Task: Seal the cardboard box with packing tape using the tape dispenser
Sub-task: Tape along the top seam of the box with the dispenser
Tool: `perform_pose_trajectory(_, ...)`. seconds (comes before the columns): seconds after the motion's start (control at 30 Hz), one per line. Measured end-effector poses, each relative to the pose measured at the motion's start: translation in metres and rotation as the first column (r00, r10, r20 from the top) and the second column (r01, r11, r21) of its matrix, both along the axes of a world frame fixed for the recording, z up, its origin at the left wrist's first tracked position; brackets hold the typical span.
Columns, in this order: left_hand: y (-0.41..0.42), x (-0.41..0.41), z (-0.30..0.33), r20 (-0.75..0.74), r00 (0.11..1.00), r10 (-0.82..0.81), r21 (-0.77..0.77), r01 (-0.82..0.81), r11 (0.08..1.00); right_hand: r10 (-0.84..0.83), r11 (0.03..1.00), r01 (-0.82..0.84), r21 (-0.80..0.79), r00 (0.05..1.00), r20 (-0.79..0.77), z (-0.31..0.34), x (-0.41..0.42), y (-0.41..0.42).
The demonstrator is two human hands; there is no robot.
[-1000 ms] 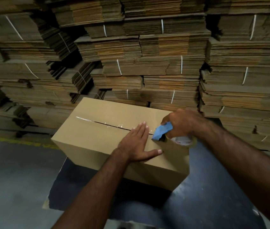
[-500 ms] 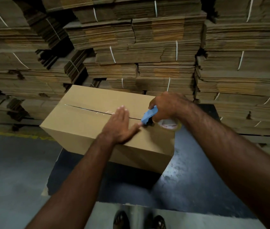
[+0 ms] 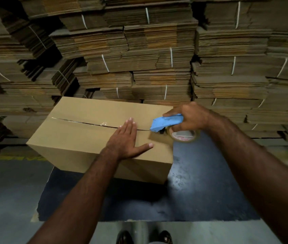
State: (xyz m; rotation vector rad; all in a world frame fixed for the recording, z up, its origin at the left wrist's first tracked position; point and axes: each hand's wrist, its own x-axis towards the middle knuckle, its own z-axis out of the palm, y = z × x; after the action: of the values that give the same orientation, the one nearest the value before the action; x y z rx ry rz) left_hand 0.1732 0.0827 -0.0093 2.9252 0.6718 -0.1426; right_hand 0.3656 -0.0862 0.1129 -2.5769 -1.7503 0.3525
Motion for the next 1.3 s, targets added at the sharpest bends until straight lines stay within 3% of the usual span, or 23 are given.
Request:
perform_pose_trajectory(0.17, -0.003, -0.002, 0.002, 0.033, 0.999, -0.009, 0.018, 0.009, 1.000, -0.058, 0.996, 0.059, 0.068, 0.998, -0.015, -0.013, 0.003, -0.002)
perform_pose_trajectory(0.37, -0.040, 0.025, 0.004, 0.125, 0.987, -0.105, -0.111, 0.119, 0.987, -0.055, 0.988, 0.056, 0.145, 0.998, -0.008, -0.015, 0.004, -0.008)
perform_pose_trajectory(0.43, -0.046, 0.029, -0.001, 0.149, 0.984, -0.096, -0.089, 0.110, 0.990, -0.039, 0.987, 0.037, 0.153, 0.999, 0.010, -0.017, 0.004, -0.006)
perform_pose_trajectory(0.6, -0.043, 0.030, -0.005, 0.083, 0.992, -0.092, -0.012, 0.093, 0.996, 0.052, 0.987, -0.040, 0.156, 0.996, -0.069, -0.021, 0.021, -0.014)
perform_pose_trajectory(0.73, -0.047, 0.030, 0.000, 0.001, 0.998, -0.067, 0.007, 0.067, 0.998, 0.033, 0.986, -0.014, 0.165, 0.993, -0.117, -0.037, 0.043, -0.049)
perform_pose_trajectory(1.1, -0.066, 0.054, 0.008, 0.027, 0.995, -0.091, -0.057, 0.093, 0.994, -0.060, 0.978, 0.080, 0.193, 0.992, -0.111, -0.061, 0.033, -0.057)
perform_pose_trajectory(1.3, -0.070, 0.056, 0.002, 0.119, 0.976, -0.185, -0.127, 0.199, 0.972, -0.071, 0.975, 0.090, 0.205, 0.993, -0.098, -0.074, 0.031, -0.059)
